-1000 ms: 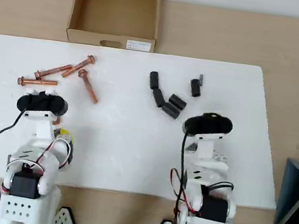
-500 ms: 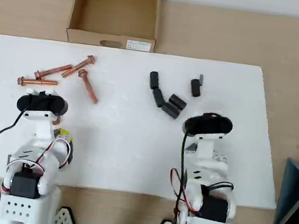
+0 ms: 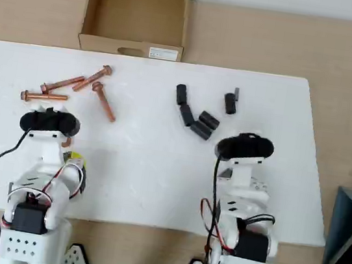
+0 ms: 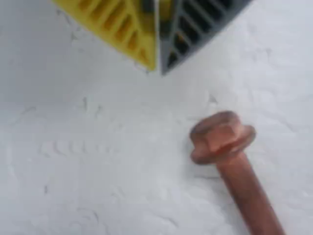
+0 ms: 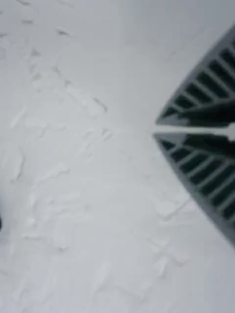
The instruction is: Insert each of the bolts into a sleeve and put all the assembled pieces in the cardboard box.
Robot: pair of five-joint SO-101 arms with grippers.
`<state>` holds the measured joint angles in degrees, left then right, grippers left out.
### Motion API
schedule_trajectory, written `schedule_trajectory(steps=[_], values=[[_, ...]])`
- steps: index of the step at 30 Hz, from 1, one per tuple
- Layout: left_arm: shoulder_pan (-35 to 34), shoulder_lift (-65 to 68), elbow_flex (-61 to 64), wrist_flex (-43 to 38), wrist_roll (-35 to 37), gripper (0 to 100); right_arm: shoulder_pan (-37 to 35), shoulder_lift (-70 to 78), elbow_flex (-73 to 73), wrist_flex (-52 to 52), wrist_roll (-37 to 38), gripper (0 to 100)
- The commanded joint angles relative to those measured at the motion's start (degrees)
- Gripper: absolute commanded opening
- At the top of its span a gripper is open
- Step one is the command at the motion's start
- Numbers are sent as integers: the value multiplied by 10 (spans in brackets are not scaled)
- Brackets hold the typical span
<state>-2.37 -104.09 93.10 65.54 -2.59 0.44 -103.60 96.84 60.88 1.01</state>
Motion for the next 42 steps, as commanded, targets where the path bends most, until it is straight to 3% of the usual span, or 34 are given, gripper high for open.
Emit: schedule_trajectory(steps=[1, 18, 24, 35, 42], values=[[-1, -4, -3, 1, -1, 3, 5, -64, -1, 3, 3, 10], [0, -4, -3, 1, -2, 4, 4, -64, -1, 3, 3, 10], [33, -4, -3, -3, -2, 5, 4, -64, -1, 3, 2, 10], [-30, 0, -64, 2, -2, 6, 2, -64, -92, 62, 1, 10], [-31, 26, -120, 2, -2, 6, 2, -63, -145, 98, 5, 10]])
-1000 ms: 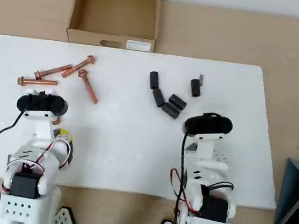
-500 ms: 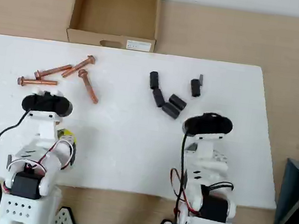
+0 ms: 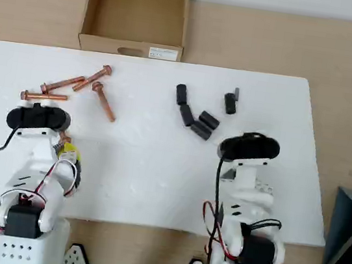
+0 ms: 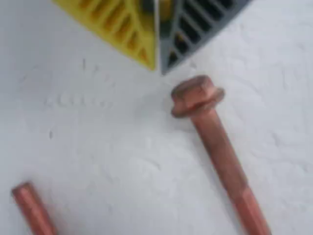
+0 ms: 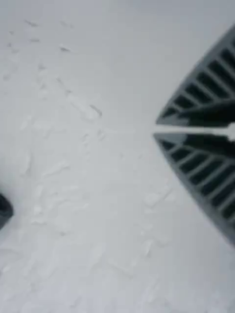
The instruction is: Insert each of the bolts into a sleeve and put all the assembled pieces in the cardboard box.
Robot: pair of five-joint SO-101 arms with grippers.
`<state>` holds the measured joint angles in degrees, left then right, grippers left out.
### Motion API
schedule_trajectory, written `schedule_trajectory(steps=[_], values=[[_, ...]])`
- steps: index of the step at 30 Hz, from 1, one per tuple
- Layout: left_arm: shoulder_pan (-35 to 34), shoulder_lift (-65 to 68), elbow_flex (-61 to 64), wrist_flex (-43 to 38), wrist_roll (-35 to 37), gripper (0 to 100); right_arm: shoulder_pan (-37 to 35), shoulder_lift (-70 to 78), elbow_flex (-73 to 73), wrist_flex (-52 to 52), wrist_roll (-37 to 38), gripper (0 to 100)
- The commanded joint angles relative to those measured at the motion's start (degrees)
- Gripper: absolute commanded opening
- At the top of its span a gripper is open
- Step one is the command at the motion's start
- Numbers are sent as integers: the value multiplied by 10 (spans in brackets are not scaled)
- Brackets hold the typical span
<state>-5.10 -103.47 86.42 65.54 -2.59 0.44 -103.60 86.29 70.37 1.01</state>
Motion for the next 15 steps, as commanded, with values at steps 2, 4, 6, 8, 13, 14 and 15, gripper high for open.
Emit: schedule_trajectory(steps=[2, 4, 6, 8, 13, 14, 15], values=[[-4, 56, -88, 2, -2, 7, 2, -63, -54, 4, 18, 10], [-3, 109, -134, 1, -2, 7, 2, -61, -68, 4, 33, 9], [-1, 173, -184, 1, -1, 7, 2, -46, -86, 4, 42, 9], [-1, 240, -233, 1, 0, 7, 2, -14, -109, 4, 43, 9], [-4, 378, -334, 3, 1, 7, 2, 113, -196, -1, 39, 9], [-5, 400, -353, 3, 1, 7, 2, 143, -219, -1, 39, 9], [-5, 422, -372, 3, 0, 7, 2, 173, -245, -1, 39, 9]])
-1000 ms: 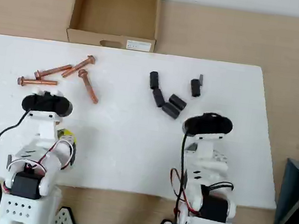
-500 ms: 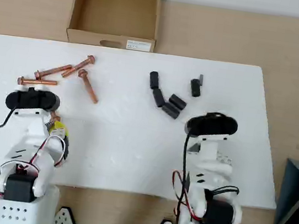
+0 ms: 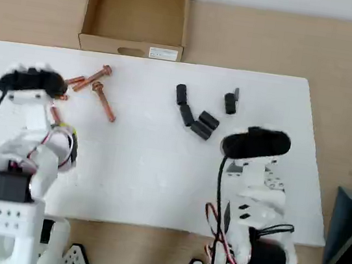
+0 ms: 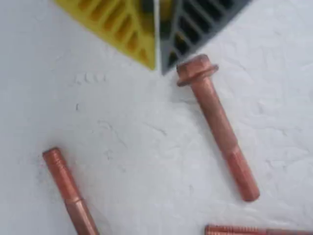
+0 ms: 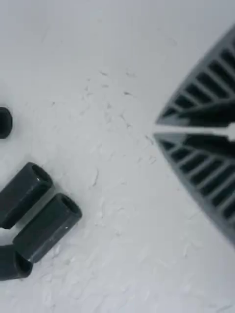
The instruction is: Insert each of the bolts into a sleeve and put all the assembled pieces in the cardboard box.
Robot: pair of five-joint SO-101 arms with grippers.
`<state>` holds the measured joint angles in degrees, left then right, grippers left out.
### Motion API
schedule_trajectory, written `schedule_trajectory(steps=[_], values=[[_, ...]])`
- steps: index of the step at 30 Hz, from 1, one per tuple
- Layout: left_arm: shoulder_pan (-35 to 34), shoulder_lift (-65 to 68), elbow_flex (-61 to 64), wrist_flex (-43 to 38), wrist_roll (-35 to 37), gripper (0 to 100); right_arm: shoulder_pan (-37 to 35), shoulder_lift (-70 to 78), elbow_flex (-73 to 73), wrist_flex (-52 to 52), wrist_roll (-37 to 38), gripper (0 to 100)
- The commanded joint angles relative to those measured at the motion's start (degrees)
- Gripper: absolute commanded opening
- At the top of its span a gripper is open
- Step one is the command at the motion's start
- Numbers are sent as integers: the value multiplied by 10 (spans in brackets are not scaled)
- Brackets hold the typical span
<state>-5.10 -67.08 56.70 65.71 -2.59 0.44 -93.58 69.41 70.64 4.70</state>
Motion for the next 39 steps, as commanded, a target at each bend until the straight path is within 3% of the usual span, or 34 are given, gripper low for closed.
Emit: schedule_trajectory(steps=[1, 7, 12, 17, 22, 28, 39], values=[[-5, 76, -92, 3, 0, 7, 2, 102, -104, -1, 2, 9], [-5, 190, -201, 62, -1, 7, 3, 303, -278, 8, 3, 10], [-60, 298, -295, 119, -2, 13, 3, 481, -436, 73, 4, 10], [-121, 422, -403, 203, -3, 116, 3, 655, -582, 164, 7, 12], [-131, 523, -491, 273, -42, 128, 2, 810, -729, 217, 42, 12], [-133, 590, -551, 280, -50, 129, 2, 977, -900, 262, 87, 12], [-128, 673, -560, 276, -105, 132, -59, 1206, -1074, 268, 88, 75]])
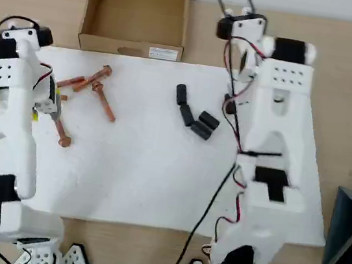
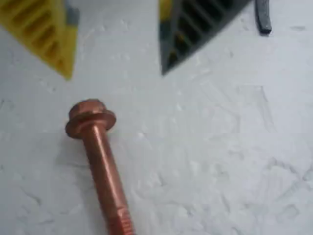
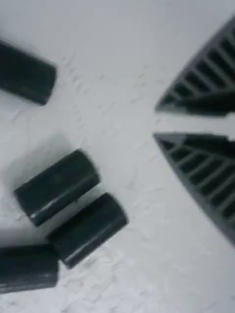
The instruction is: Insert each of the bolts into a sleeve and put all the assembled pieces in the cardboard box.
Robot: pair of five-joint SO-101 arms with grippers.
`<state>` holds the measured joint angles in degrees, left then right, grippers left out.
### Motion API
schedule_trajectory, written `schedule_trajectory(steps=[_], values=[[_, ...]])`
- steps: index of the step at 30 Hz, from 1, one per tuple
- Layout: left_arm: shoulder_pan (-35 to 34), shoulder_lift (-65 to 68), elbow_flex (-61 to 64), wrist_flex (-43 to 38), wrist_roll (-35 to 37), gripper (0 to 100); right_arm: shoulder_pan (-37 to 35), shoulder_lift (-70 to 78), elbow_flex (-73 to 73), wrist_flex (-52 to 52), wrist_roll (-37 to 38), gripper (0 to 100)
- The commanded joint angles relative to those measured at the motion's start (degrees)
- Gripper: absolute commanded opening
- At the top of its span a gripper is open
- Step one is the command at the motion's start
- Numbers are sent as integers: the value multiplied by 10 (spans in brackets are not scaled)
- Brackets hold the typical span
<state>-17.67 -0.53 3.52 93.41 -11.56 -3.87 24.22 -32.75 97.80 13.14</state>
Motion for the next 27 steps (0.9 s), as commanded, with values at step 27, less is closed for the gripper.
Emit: schedule_trajectory(steps=[27], values=[[-4, 28, -27, 3, -33, 132, -24, 218, -200, 4, 17, 130]])
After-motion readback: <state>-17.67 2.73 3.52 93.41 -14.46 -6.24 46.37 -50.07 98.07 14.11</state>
